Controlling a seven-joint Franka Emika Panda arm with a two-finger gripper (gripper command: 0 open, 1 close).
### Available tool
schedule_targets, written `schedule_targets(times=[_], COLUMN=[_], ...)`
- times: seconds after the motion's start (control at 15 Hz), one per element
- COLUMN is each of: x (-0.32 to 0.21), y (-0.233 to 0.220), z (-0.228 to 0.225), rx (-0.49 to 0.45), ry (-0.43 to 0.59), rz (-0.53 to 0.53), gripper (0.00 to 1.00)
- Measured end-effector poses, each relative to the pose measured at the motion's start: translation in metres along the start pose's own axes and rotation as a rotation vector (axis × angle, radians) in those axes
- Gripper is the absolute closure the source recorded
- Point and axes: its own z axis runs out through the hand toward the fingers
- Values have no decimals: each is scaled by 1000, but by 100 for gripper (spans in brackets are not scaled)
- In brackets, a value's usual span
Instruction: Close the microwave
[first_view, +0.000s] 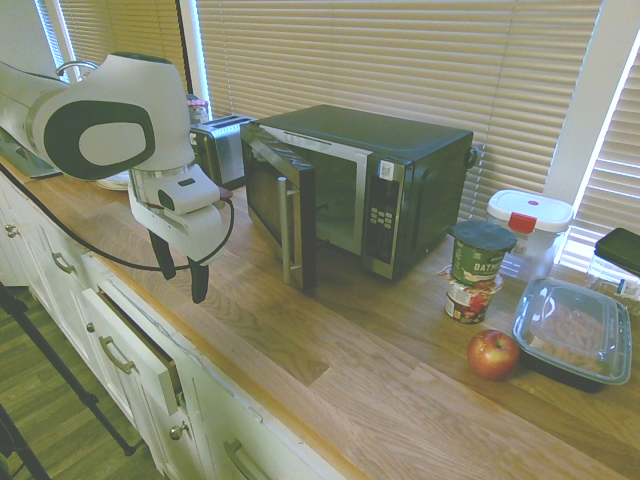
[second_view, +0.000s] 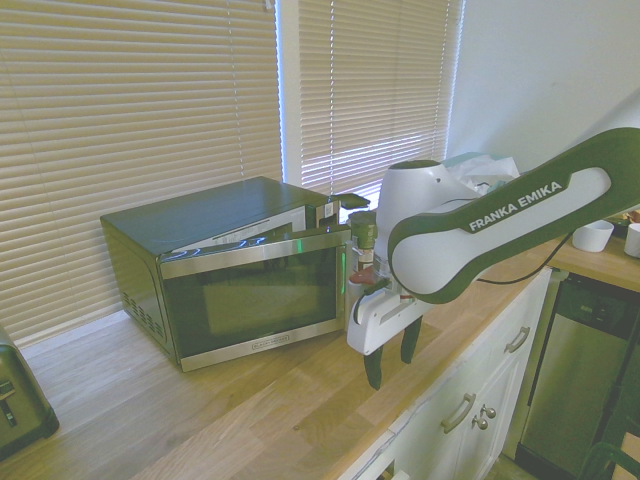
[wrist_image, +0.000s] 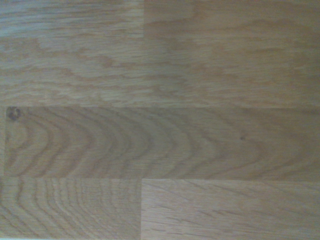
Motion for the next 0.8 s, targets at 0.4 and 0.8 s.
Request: schedule_targets(times=[0.4, 0.8], x=[7, 8], y=[-13, -65], z=[-18, -60], rx=[52, 64], ry=[58, 138], rz=[-1, -4], gripper=[0, 0])
